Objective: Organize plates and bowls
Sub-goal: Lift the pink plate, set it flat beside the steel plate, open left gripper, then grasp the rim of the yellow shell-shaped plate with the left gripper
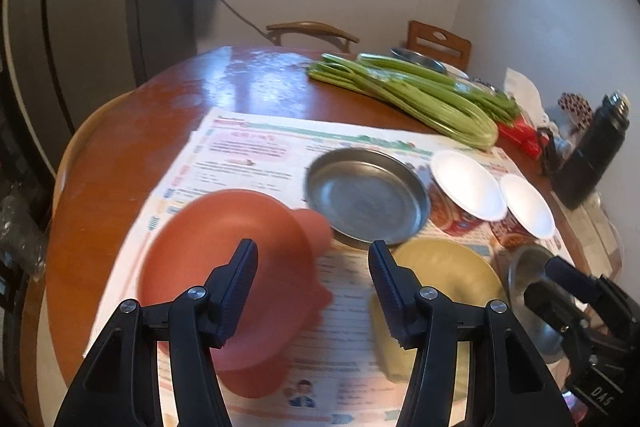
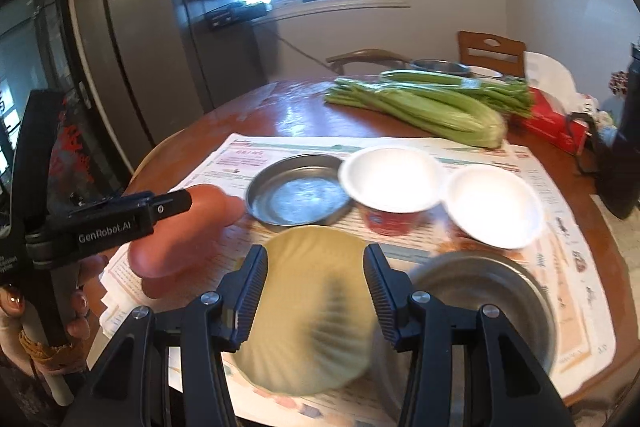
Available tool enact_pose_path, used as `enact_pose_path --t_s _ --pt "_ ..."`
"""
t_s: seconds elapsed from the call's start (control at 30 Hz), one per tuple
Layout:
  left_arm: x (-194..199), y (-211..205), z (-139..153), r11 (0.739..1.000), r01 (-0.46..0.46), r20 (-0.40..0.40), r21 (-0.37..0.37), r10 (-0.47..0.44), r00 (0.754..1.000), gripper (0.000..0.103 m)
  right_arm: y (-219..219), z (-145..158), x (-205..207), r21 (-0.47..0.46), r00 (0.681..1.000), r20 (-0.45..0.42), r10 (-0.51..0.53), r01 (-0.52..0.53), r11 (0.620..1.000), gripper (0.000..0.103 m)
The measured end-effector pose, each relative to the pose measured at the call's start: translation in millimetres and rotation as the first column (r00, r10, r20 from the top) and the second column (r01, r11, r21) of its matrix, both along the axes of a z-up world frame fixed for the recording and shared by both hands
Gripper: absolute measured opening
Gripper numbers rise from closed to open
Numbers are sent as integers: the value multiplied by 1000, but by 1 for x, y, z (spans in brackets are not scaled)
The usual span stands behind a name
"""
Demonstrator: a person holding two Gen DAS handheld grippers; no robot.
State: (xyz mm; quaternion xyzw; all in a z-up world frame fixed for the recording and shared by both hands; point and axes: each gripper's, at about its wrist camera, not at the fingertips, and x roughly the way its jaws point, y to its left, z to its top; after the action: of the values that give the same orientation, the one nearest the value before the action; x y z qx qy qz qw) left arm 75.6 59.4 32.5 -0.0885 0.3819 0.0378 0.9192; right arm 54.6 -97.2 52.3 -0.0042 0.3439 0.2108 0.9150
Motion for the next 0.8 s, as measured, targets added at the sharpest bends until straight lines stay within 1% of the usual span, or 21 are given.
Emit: enact_pose_path --t_s 0.17,0.33,0.53,0.73,0.8 --pt "6 -24 -14 999 44 -45 29 -42 998 59 -14 1 -8 11 1000 -7 0 0 1000 52" --pt "6 -37 -25 997 66 -78 34 -63 995 59 -15 -4 -17 8 1000 -27 15 -15 1000 52" --pt "1 -41 -34 997 75 -105 35 -71 992 59 -5 -15 -28 -21 997 -55 54 -55 998 52" --pt "-3 -46 -43 994 97 -122 46 -91 988 59 -3 -30 -41 -55 992 -110 70 -76 996 52" --pt "-4 -49 -45 993 111 -127 50 -104 986 59 -2 -32 -44 -39 988 -126 87 -93 995 52"
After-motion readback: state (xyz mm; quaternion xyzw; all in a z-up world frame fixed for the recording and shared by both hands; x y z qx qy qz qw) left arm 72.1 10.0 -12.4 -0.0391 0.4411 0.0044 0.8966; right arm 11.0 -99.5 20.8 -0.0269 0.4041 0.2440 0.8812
